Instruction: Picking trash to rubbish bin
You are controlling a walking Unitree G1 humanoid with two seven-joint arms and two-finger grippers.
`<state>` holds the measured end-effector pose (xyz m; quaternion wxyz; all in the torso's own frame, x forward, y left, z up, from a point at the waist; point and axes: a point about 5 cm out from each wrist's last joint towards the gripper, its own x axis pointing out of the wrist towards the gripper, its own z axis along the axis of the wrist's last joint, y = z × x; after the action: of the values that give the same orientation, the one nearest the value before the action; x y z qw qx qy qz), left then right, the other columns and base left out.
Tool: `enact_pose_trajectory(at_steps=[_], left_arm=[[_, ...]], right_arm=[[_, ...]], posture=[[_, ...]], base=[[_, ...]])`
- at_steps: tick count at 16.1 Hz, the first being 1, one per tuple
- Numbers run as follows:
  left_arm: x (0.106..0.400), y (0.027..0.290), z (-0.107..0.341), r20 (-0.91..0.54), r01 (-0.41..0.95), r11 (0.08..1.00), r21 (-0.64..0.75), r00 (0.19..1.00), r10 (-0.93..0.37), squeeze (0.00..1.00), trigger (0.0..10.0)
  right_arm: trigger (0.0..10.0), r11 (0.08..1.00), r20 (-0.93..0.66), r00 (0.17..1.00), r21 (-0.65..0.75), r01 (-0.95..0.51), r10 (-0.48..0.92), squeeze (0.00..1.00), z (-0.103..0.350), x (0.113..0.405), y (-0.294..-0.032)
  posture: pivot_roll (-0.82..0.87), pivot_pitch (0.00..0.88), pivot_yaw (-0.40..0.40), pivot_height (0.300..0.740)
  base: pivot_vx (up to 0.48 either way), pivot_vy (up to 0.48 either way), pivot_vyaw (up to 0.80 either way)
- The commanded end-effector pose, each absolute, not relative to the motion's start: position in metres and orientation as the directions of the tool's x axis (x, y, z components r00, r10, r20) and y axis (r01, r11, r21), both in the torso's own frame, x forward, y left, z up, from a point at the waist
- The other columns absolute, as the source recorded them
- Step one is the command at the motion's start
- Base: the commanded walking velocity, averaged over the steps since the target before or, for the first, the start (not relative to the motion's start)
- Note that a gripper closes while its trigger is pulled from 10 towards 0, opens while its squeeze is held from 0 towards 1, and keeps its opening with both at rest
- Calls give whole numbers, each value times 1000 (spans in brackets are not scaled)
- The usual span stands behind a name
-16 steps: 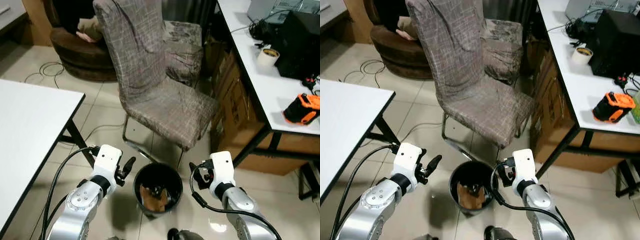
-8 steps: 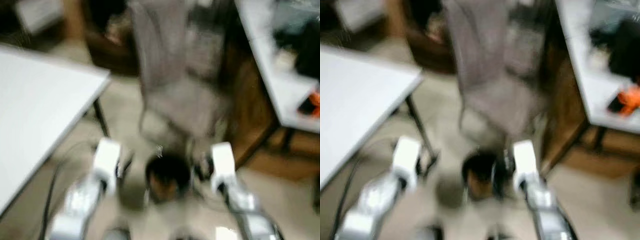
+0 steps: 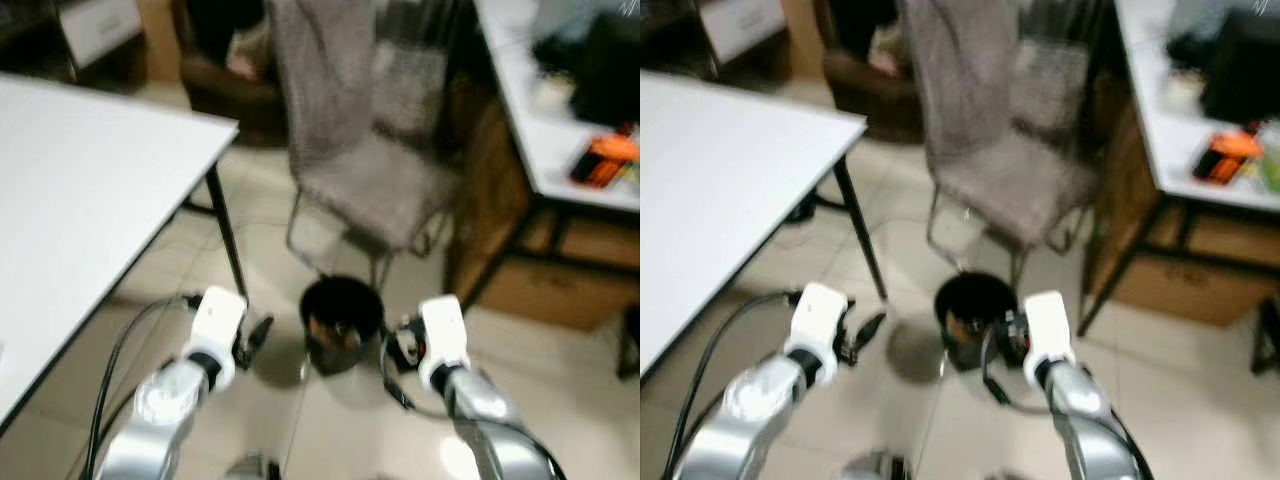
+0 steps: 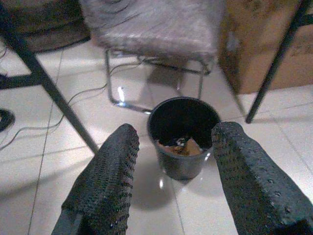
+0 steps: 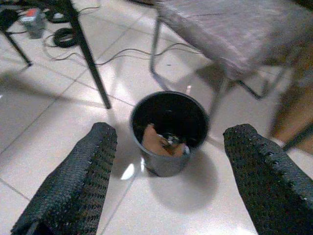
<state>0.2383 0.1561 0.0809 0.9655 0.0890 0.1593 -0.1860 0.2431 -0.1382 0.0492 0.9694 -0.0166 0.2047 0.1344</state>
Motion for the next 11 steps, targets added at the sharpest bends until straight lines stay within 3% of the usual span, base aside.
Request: enact_pose_trajectory(at_steps=[1,11], left_arm=[[240,155,82,-337,397,910,119,878,-339,0,10000],[246,152,85,-327,416,901,124,874,-358,0,10000]], right_arm=[[10000,965,-402,881,32,-259,249,0,49,242,-140],[10000,960,-396,878,30,-280,268,0,51,247,-136]], posture=[[-58,83,-43,740],[-60,73,-41,740]], base=[[-292,0,0],[-290,0,0]])
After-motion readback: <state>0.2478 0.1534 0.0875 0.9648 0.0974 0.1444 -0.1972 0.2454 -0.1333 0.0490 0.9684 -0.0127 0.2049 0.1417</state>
